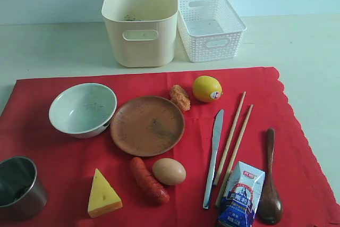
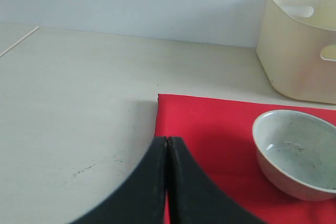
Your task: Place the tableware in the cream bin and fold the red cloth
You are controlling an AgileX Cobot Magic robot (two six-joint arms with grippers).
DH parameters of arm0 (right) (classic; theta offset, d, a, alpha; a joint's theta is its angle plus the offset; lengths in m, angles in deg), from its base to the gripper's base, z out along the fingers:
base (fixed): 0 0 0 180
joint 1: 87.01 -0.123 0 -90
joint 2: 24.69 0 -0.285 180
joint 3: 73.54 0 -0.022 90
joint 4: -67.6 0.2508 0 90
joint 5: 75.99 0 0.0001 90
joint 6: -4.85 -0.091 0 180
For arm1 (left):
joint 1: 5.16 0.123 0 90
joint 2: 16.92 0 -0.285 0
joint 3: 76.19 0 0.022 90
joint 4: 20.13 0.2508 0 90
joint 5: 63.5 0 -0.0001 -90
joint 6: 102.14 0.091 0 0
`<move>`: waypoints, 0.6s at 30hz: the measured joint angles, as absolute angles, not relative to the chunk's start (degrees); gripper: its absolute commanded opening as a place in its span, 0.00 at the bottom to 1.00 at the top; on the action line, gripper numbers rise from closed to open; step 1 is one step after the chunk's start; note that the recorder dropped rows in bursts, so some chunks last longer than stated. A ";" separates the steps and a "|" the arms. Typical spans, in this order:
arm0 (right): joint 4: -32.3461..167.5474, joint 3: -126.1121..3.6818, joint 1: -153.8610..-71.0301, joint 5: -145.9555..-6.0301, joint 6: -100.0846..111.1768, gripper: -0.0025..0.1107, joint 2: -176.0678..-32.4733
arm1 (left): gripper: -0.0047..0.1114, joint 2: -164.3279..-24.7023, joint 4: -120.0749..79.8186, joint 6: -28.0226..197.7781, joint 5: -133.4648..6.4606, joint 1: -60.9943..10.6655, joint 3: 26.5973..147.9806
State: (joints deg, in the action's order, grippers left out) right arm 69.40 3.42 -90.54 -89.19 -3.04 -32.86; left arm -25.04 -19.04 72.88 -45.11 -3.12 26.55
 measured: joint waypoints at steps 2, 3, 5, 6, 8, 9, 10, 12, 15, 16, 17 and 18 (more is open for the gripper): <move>69.40 3.42 -90.54 -84.93 -3.04 0.02 -32.86 | 0.05 -25.04 -19.04 72.88 -45.11 -3.12 26.55; 69.40 3.42 -90.54 -83.15 -3.04 0.02 -32.86 | 0.05 -25.04 -19.04 72.88 -45.11 -3.12 26.55; 69.40 3.42 -90.54 -80.86 -3.04 0.02 -32.86 | 0.05 -25.04 -19.04 72.88 -45.11 -3.12 26.55; 69.40 3.42 -90.54 -80.40 -3.04 0.02 -32.86 | 0.05 -25.04 -19.04 72.88 -45.11 -3.12 26.55; 69.40 3.42 -90.54 -80.14 -3.04 0.02 -32.86 | 0.05 -25.04 -19.04 72.88 -45.11 -3.12 26.55; 69.40 3.42 -90.54 -80.02 -3.04 0.02 -32.86 | 0.05 -25.04 -19.04 72.88 -45.11 -3.12 26.55; 69.40 3.42 -90.54 -80.02 -3.04 0.02 -32.86 | 0.05 -25.04 -19.04 72.88 -45.11 -3.12 26.55; 69.40 3.42 -90.54 -80.02 -3.04 0.02 -32.86 | 0.05 -25.04 -19.04 72.88 -45.11 -3.12 26.55; 69.40 3.42 -90.54 -78.89 -3.53 0.02 -32.86 | 0.05 -25.04 -19.04 72.88 -45.11 -3.12 26.55; 70.17 3.42 -90.54 -77.38 -4.75 0.02 -32.86 | 0.05 -25.04 -19.04 72.88 -45.11 -3.12 26.55; 71.14 3.42 -90.54 -75.99 -6.22 0.02 -32.86 | 0.05 -25.04 -19.04 72.88 -45.11 -3.12 26.55; 72.54 3.42 -90.54 -74.63 -8.66 0.02 -32.86 | 0.05 -25.04 -19.04 72.88 -45.11 -3.12 26.55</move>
